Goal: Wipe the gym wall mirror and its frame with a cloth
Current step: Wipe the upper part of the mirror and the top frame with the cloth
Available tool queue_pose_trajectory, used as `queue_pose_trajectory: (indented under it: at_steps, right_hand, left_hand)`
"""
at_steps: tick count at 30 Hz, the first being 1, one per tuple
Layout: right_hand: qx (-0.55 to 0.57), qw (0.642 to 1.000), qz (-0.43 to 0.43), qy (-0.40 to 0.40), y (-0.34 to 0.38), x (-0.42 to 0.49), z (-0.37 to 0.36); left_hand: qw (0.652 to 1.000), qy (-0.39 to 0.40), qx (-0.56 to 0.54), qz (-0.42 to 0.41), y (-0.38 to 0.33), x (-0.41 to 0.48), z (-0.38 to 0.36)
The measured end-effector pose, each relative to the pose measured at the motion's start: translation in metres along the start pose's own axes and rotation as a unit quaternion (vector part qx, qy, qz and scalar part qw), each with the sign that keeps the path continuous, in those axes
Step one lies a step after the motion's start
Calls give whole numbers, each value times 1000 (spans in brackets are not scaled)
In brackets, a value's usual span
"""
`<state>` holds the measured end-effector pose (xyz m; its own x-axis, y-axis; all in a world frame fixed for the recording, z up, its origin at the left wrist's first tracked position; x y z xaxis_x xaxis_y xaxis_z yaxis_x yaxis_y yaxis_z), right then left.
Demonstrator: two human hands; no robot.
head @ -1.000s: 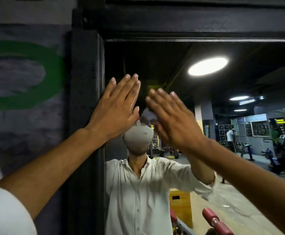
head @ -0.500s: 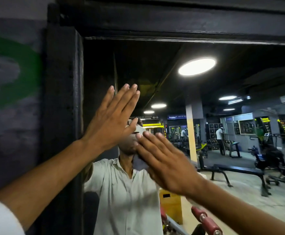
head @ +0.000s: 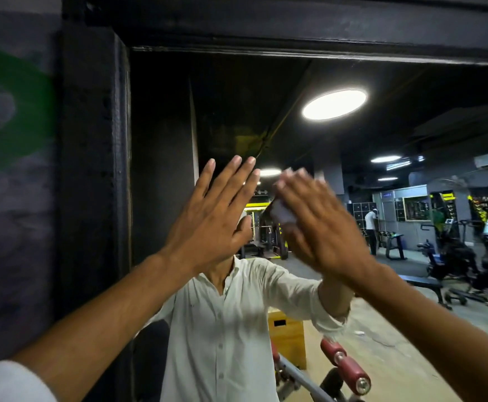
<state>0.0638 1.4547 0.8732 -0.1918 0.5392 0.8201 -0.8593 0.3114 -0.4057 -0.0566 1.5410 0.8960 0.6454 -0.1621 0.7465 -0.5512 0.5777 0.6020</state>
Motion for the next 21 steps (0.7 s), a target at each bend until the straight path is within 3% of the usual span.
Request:
queue_pose_trajectory:
  at_steps: [3, 6, 8, 10, 12, 14, 18, 21]
  right_hand:
    - [80, 984, -139, -81, -41, -8, 18]
    - [135, 966, -197, -103, -10, -27, 2]
    - [124, 983, -126, -47, 43, -42, -23]
    - [69, 997, 6, 18, 94, -63, -44]
    - [-7, 994, 97, 47, 105, -74, -49]
    - [-28, 996, 80, 40, 87, -58, -40]
    - [100, 990, -87, -47, 61, -25, -15]
    - [115, 993, -29, -22, 128, -33, -39]
  left_hand:
    - [1000, -1, -5, 11, 0, -2, -2]
    - [1000, 7, -17, 22, -3, -10, -6]
    - [999, 17, -26, 19, -7, -20, -9]
    - [999, 25, -31, 11, -10, -31, -10]
    - [999, 39, -25, 6, -10, -44, -12]
    - [998, 58, -19, 5, -6, -63, -15]
    - [995, 98, 18, 19, 8, -115, -27]
    - [993, 104, 36, 30, 14, -145, -29]
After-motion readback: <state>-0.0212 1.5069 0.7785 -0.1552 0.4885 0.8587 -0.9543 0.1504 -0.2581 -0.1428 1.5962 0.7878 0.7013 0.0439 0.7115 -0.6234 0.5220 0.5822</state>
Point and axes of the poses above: each hand's wrist, its own x-axis towards the middle knuckle, its own z-axis out of the back of the hand, y = z × x, the point moved 10 cm from there along x, towards the middle knuckle, and after that the axes turned 15 degrees about y, right-handed, at the moved point
